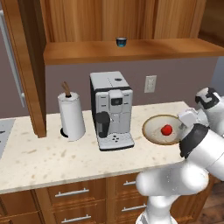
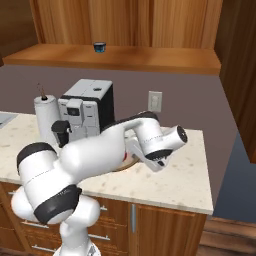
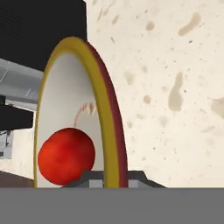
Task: Pick the tomato from the cabinet and place it in the bowl. Then pick the bowl and place it in the sink. Then turn on the sink facuet.
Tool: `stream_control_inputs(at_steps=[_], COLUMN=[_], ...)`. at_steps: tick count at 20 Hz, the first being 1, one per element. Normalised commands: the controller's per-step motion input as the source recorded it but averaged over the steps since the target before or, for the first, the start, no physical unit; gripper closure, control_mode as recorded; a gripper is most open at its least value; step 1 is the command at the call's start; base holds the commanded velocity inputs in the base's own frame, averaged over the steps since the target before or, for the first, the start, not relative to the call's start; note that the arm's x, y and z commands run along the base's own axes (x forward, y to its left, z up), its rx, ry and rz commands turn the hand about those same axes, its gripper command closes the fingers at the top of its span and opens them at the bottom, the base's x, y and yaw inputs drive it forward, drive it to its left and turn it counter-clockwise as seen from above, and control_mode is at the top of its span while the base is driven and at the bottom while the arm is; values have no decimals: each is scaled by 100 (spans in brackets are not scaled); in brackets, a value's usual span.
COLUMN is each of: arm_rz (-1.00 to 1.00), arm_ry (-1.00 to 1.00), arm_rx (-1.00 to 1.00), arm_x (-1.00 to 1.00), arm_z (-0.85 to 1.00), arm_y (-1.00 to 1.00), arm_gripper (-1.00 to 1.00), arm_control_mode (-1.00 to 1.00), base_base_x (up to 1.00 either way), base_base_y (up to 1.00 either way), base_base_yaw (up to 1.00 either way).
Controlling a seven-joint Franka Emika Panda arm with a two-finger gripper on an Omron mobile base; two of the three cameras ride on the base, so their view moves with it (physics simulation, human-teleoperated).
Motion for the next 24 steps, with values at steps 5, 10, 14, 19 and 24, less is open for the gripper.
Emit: stream_control_inputs(at_steps=[5,10,14,19,24], arm_rz=[0,-1,-1,0,0], arm_ry=[0,0,5,12,7], arm_rx=[10,6,13,15,9], arm_x=[-95,-85,-70,-31,-16], arm_z=[100,100,100,85,54], arm_y=[5,9,2,36,29], arm_gripper=[100,100,100,100,100], arm_control_mode=[-100,-100,-100,-100,-100], base_base_x=[0,0,0,0,0], base_base_y=[0,0,0,0,0], base_base_yaw=[0,0,0,0,0])
